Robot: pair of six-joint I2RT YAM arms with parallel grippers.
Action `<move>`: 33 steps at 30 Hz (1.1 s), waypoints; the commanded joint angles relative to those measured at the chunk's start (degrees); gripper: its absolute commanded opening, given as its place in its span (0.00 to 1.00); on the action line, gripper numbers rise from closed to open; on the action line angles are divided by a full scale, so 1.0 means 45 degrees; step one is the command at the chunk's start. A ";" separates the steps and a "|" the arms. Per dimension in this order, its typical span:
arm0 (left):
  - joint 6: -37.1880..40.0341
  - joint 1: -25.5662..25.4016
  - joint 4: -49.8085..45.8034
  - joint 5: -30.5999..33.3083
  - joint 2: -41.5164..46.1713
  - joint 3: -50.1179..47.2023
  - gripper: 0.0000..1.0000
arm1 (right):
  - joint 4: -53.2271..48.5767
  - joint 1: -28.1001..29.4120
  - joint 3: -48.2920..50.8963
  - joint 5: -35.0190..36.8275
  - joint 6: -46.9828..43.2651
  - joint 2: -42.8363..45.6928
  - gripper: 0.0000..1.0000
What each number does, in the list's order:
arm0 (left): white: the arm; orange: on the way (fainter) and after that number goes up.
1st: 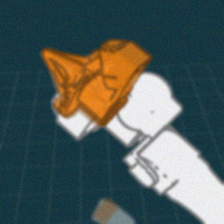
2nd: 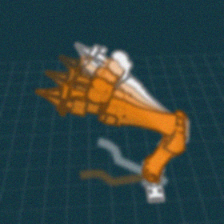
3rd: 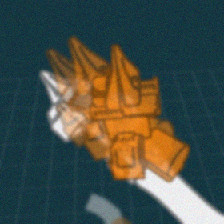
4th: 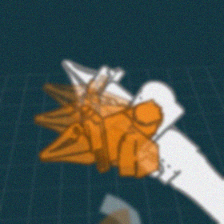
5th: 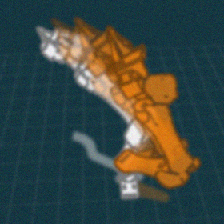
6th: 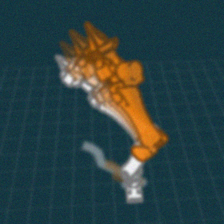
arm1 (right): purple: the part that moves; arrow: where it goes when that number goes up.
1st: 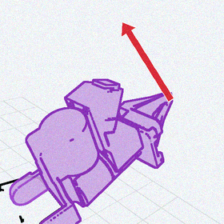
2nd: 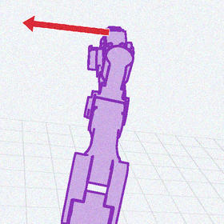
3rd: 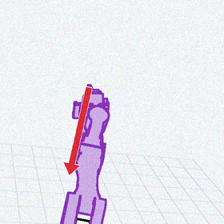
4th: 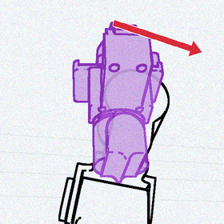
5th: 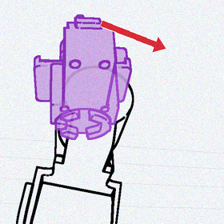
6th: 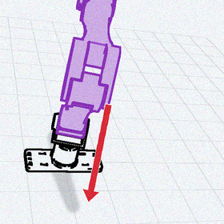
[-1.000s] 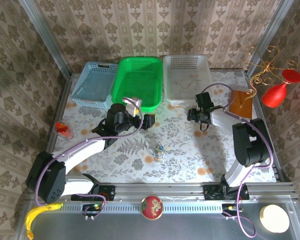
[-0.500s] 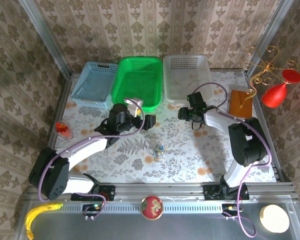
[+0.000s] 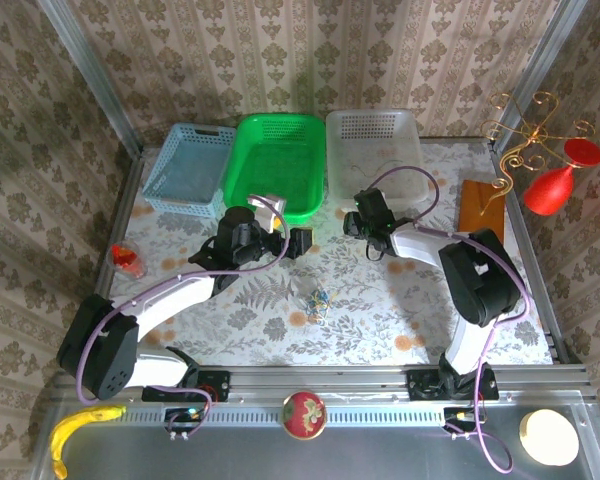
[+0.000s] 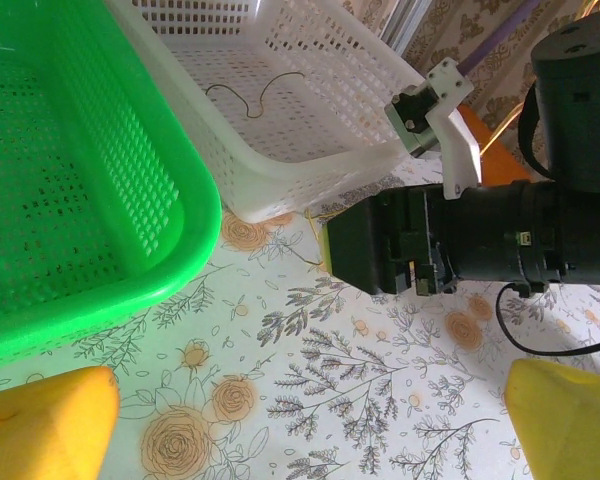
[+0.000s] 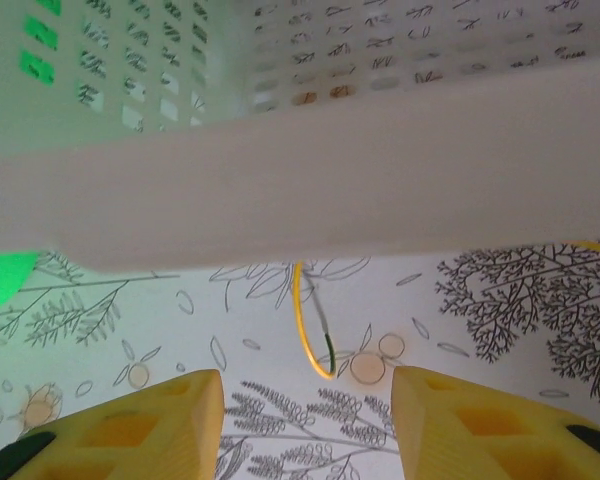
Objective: Untangle the cables
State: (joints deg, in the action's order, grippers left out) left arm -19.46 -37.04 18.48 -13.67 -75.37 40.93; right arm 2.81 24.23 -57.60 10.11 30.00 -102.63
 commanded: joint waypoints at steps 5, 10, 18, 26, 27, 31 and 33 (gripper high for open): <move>-0.0233 0.0072 0.0345 -0.0186 0.0245 0.0241 1.00 | 0.0436 0.0133 -0.0350 0.0721 0.0108 -0.0779 0.46; -0.0274 0.0067 0.0288 -0.0185 0.0315 0.0256 1.00 | 0.0430 0.0183 -0.0572 0.1040 -0.0007 -0.1152 0.42; -0.0336 0.0076 0.0278 -0.0149 0.0362 0.0261 1.00 | 0.0392 0.0184 -0.1073 0.1284 -0.0256 -0.1799 0.32; -0.0362 0.0076 0.0315 -0.0152 0.0403 0.0204 1.00 | 0.0579 0.0182 -0.0688 0.0906 -0.0450 -0.1531 0.00; -0.0358 0.0080 0.0293 -0.0154 0.0402 0.0221 1.00 | 0.0675 0.0182 -0.0528 0.0855 -0.0448 -0.1331 0.00; -0.0347 0.0083 0.0333 -0.0155 0.0384 0.0217 1.00 | 0.0694 0.0235 0.0046 0.0669 -0.0520 -0.0225 0.00; -0.0338 0.0066 0.0328 -0.0171 0.0345 0.0260 1.00 | 0.0574 0.0241 0.0227 0.0606 -0.0534 0.0434 0.00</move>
State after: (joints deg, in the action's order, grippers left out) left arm -19.97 -37.04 18.83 -13.67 -75.24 40.93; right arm 5.63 24.84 -57.47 13.15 28.27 -105.86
